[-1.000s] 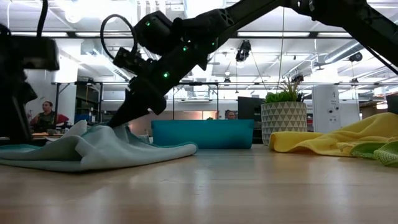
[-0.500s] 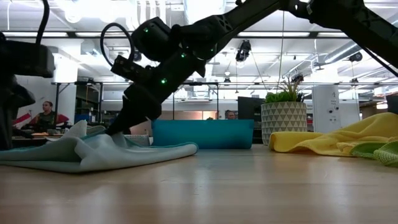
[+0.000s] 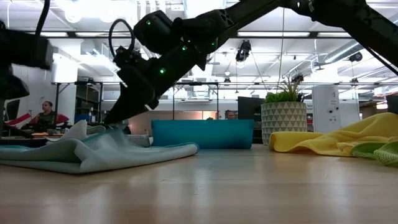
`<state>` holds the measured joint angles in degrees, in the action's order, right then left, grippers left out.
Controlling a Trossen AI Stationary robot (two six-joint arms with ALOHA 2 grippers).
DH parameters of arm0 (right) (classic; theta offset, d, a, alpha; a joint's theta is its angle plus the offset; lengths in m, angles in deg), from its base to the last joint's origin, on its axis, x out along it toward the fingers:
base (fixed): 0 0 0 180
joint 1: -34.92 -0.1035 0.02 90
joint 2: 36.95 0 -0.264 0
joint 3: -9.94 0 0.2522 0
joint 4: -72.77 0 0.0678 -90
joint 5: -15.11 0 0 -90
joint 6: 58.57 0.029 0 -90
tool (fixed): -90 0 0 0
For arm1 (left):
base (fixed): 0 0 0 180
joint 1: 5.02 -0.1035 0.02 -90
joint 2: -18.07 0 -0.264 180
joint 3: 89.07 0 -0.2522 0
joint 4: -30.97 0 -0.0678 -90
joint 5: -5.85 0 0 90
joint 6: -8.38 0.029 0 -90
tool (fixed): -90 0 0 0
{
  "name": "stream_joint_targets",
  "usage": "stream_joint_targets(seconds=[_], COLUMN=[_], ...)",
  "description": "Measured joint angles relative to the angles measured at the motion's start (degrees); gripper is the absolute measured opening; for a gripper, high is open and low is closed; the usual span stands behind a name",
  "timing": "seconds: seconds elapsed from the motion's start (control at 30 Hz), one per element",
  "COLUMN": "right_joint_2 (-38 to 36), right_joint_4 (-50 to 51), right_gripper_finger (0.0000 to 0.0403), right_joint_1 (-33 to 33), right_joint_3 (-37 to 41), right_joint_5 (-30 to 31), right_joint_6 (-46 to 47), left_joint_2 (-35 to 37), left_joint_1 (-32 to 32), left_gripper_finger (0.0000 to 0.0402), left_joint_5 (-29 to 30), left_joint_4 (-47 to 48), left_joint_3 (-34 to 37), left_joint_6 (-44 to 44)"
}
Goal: Fold microfiber towels
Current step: Fold the light blue microfiber cloth
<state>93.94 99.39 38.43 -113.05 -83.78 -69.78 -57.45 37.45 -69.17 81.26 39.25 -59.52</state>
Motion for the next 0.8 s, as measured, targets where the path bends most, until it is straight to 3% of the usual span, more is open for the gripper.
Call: stream_joint_targets(seconds=[0.23,0.53,0.67,0.8], right_joint_2=[-0.7,-1.03,-1.03,-1.03], right_joint_4=[-2.03,-4.49,-5.21,-5.59], right_gripper_finger=[0.012,0.0116,0.0116,0.0116], right_joint_1=[-0.2,-0.62,-2.97,-5.25], right_joint_3=[0.02,0.09,3.03,6.65], right_joint_5=[0.04,-0.11,-0.37,1.28], right_joint_6=[-0.81,-3.07,-3.36,-2.91], left_joint_2=[1.22,-0.01,-2.69,-5.62], left_joint_1=[-0.1,-0.86,-0.9,-0.97], left_gripper_finger=[0.0,0.0,0.0,0.0], left_joint_5=[-0.83,11.92,12.35,12.35], left_joint_4=[-0.16,-6.57,-14.84,-14.99], left_joint_3=[-2.99,-1.68,0.45,1.65], left_joint_6=[5.98,12.22,15.76,12.96])
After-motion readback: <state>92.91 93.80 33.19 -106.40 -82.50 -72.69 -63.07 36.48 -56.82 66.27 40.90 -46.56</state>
